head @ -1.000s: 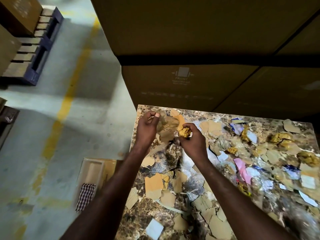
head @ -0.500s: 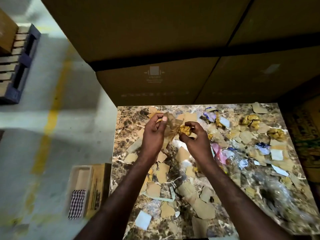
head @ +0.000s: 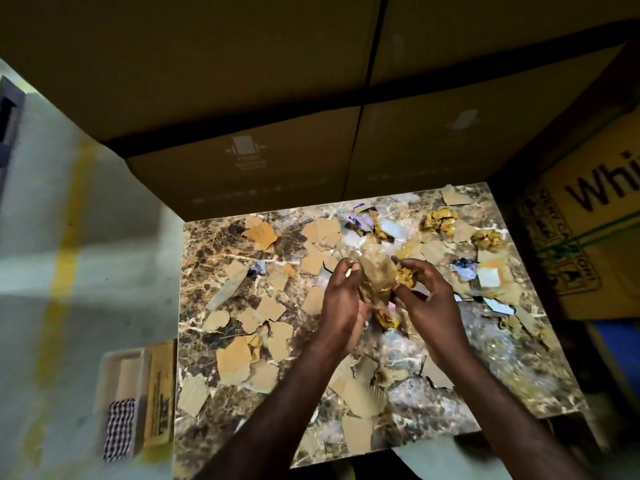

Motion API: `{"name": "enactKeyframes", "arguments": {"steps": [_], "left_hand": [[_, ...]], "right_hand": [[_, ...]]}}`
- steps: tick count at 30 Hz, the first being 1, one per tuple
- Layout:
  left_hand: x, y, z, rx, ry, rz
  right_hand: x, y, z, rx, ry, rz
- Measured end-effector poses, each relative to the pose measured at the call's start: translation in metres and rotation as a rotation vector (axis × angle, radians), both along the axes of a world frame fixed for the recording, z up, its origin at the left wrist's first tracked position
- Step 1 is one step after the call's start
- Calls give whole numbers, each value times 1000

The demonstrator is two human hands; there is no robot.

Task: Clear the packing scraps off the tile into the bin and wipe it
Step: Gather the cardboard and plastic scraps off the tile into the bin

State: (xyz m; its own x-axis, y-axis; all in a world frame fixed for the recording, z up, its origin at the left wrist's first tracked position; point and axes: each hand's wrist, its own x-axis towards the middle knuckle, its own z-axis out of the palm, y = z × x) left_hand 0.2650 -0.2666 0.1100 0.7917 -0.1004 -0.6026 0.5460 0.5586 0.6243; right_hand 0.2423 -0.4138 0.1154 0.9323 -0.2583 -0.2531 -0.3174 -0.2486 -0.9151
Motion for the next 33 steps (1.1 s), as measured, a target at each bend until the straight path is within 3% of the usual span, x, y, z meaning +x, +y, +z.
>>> {"name": "enactKeyframes", "arguments": {"steps": [5,8,11,15,17,23,28,33], "left_hand": [[-3,-30,-30,-115,106,36],[-1,-35,-48,-71,147,63],[6,-28,-70,149,137,33],[18,-18,-91,716,-86,-209],[22,-15,-92,855,-177,-267],[9,-7,-112,1143,-392,-379],[-9,-3,-125,1427,-452,-623],[-14,-4,-132,1338,-366,-646]], "right_hand": [[-16,-38,-14,-111,-8,63],[-22,-51,-31,-242,-62,141],[-23,-55,-47,-372,-73,227],[-21,-50,-71,-438,-11,352],[-18,-44,-81,-512,16,394],[-7,-27,-94,-609,70,464],[2,-20,-103,-639,155,435],[1,-18,-114,-670,191,488]]}}
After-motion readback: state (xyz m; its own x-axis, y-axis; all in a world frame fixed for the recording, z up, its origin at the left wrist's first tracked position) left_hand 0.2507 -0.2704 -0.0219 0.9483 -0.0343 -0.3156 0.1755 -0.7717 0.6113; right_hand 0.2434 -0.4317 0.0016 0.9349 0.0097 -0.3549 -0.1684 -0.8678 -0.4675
